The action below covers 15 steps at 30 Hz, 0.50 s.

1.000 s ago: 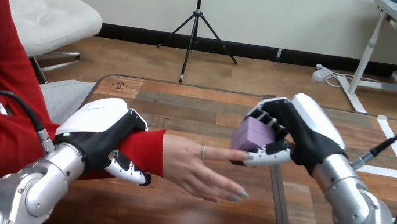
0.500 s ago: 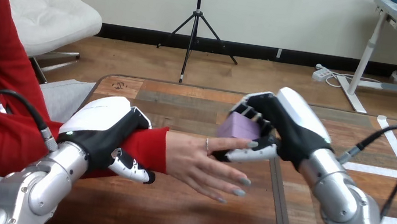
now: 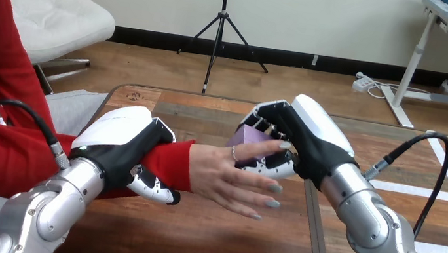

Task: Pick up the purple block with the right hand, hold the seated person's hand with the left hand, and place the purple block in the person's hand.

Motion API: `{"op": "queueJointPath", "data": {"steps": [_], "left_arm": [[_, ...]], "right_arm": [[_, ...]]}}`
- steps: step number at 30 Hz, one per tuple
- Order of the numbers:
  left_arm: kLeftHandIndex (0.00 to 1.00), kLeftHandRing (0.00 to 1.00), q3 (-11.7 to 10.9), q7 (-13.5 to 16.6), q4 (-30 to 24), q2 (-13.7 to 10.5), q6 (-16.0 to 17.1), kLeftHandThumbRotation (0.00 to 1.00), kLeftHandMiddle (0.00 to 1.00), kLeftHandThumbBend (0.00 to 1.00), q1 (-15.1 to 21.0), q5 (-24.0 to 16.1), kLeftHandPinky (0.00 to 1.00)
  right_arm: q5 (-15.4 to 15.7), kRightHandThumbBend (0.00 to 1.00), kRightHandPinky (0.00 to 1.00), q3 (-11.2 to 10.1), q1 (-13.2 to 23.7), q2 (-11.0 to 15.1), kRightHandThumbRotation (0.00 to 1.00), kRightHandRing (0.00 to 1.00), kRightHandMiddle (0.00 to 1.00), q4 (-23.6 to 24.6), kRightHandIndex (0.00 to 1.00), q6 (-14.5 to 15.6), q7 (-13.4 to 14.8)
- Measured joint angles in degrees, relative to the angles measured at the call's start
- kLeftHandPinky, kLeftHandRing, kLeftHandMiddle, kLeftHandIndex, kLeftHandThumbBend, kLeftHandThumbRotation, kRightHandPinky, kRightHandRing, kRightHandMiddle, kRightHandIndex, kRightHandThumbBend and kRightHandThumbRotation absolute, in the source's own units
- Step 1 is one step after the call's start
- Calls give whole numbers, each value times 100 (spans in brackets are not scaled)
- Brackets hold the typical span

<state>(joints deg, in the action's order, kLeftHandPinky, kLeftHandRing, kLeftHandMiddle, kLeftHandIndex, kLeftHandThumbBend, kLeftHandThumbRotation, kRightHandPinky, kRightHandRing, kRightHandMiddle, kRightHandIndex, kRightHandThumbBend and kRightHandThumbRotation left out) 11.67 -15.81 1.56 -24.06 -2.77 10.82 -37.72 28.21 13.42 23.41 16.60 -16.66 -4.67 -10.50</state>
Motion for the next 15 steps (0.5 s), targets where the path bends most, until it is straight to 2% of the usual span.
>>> {"op": "queueJointPath", "data": {"steps": [15], "left_arm": [[35,27,0,51,22,8,0,0,33,66,1,-3,20]], "right_arm": [[132,62,24,1,71,-11,0,30,39,285,46,154,-163]]}}
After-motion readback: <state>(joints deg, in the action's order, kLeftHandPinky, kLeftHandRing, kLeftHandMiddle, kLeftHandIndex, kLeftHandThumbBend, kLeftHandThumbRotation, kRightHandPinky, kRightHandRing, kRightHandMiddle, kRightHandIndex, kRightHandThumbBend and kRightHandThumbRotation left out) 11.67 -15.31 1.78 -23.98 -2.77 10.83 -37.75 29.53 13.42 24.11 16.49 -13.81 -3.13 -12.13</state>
